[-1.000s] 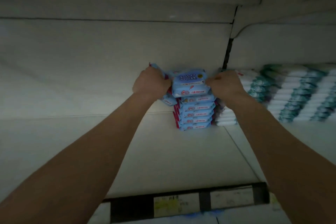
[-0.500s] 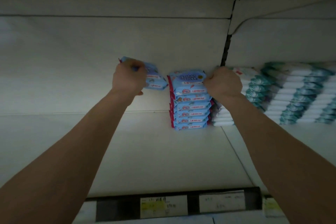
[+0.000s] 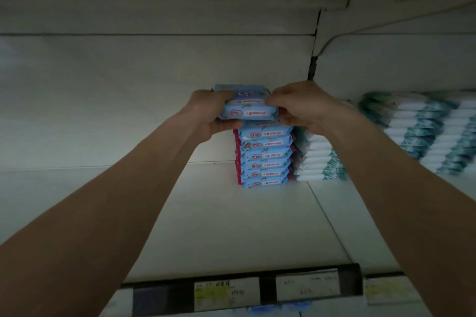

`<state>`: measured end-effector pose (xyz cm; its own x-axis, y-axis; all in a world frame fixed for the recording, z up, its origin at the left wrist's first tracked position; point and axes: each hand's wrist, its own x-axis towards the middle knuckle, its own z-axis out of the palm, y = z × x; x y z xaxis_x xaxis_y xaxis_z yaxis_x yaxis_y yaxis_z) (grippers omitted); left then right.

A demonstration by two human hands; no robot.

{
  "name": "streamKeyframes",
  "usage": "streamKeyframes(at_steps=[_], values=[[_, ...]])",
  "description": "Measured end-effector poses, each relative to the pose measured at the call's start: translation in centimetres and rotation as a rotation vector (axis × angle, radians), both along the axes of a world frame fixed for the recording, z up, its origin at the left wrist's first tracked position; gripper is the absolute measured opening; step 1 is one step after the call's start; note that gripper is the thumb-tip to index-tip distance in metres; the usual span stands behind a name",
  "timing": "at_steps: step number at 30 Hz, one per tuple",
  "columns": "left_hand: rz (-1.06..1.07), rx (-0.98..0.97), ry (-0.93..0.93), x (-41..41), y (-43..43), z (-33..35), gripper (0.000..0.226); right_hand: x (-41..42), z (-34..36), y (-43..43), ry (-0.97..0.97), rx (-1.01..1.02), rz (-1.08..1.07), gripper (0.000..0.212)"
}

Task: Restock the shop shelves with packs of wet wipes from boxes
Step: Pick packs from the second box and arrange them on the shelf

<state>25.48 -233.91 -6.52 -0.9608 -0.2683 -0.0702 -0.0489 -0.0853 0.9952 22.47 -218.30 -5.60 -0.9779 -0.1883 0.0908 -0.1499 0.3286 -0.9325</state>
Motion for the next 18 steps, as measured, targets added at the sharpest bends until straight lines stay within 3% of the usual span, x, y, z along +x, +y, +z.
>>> streamKeyframes(at_steps=[2,5,9,15,18], values=[[-0.031,-0.08,-0.022,-0.4,0.6,0.4,0.006,-0.2,0.1,0.6,0.03,-0.002,-0.026,0.017],[-0.022,-0.296,-0.035,-1.0,1.3,0.5,0.011,-0.8,0.0,1.1,0.07,0.021,-0.061,0.03],[-0.011,-0.429,-0.035,-1.9,1.7,0.4,0.018,-1.8,-0.7,1.5,0.14,0.044,-0.116,0.029],[-0.022,-0.55,-0.105,-3.1,2.4,-0.6,0.025,-3.2,-1.8,1.5,0.274,0.318,-0.158,0.033],[-0.029,-0.658,-0.087,-3.2,1.7,-0.4,0.072,-3.0,-1.4,1.5,0.291,0.444,-0.101,0.029]])
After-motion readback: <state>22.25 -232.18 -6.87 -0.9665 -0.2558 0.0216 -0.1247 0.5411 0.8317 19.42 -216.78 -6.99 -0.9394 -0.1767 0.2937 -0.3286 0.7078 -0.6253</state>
